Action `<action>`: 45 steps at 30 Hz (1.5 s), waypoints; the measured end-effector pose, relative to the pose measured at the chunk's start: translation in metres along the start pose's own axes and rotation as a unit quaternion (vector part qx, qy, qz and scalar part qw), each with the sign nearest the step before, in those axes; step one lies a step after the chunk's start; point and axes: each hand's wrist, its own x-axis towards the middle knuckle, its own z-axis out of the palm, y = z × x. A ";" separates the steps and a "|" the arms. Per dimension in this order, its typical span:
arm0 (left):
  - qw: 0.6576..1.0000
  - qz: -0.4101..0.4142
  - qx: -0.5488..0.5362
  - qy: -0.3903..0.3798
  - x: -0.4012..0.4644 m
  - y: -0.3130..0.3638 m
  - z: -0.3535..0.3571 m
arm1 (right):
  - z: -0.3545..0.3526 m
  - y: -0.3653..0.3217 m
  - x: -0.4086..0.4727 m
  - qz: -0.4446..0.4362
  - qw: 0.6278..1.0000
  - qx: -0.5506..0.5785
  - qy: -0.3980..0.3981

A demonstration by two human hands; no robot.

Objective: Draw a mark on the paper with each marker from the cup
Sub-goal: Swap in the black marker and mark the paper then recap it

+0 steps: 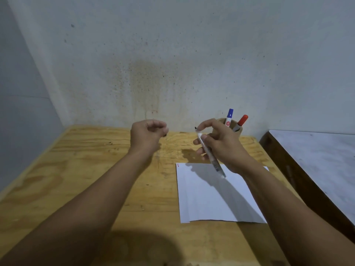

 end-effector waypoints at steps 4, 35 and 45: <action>0.986 0.043 0.149 -0.068 -0.005 -0.037 -0.008 | -0.002 0.002 -0.001 0.097 0.957 0.268 -0.054; 0.859 0.270 0.399 -0.176 -0.069 -0.056 -0.021 | 0.041 0.070 0.002 -0.027 0.998 0.009 0.058; 0.859 0.270 0.397 -0.177 -0.070 -0.057 -0.021 | 0.043 0.070 0.001 -0.027 0.998 0.023 0.055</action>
